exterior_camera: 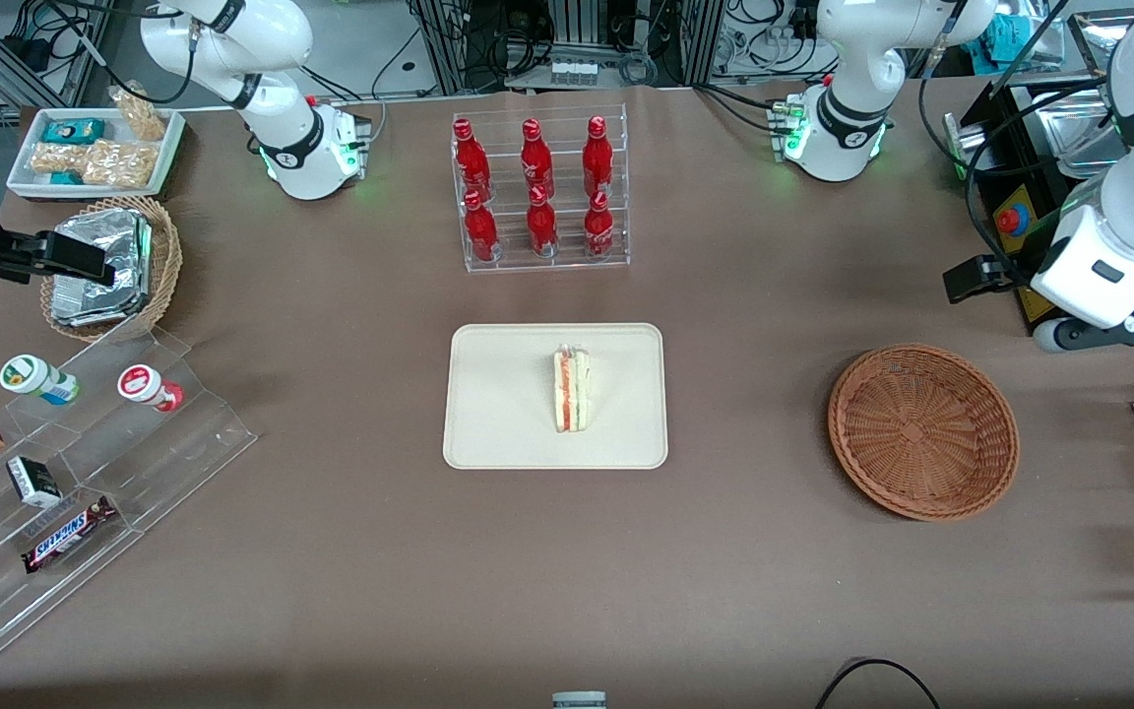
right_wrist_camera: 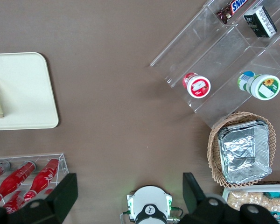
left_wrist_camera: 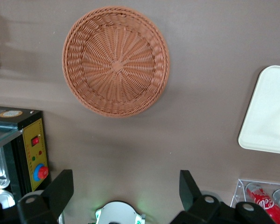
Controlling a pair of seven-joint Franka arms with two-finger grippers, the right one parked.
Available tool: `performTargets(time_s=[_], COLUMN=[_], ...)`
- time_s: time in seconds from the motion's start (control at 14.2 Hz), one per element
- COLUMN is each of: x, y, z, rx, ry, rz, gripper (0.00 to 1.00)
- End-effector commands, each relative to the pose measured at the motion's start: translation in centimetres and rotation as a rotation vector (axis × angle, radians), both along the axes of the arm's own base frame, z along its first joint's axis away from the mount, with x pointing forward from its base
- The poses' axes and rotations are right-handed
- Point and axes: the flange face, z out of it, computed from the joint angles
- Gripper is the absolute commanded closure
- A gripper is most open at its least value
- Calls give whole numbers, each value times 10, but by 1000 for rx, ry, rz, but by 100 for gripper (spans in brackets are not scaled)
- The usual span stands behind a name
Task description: Place sandwich from basket to tray
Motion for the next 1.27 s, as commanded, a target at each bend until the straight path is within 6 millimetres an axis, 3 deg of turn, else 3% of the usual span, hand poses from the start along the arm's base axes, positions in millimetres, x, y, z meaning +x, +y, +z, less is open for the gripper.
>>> performTargets(time_s=[0.0, 0.63, 0.99, 1.2], x=[2, 8, 16, 20], y=[-12, -14, -13, -15], z=[7, 2, 8, -1], rx=[-10, -52, -62, -60], ry=[-20, -15, -86, -73], rz=[-10, -6, -15, -5], gripper=[0, 0, 0, 0])
